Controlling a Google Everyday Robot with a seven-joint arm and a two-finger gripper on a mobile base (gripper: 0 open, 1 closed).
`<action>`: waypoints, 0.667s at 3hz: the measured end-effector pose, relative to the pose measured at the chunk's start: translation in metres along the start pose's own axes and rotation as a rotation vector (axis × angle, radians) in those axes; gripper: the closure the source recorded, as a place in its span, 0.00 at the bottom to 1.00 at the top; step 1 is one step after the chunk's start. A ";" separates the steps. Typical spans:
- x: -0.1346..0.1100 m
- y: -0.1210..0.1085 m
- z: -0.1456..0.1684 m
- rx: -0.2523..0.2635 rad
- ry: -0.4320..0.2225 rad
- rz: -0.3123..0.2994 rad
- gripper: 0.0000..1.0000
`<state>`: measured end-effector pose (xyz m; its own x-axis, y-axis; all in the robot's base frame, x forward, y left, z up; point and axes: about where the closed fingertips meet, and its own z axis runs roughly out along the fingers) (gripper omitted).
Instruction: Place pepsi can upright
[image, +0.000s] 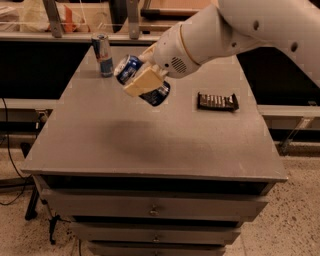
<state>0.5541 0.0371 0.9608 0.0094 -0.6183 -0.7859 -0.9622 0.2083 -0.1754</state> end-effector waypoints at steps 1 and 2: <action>-0.015 -0.002 0.003 -0.013 -0.243 0.048 1.00; -0.029 -0.001 0.006 -0.043 -0.414 0.077 1.00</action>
Offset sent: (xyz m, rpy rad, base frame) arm 0.0033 0.0244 0.0309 0.6404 0.0044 0.0993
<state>0.5560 0.0591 0.9800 0.0374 -0.2433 -0.9692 -0.9748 0.2044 -0.0890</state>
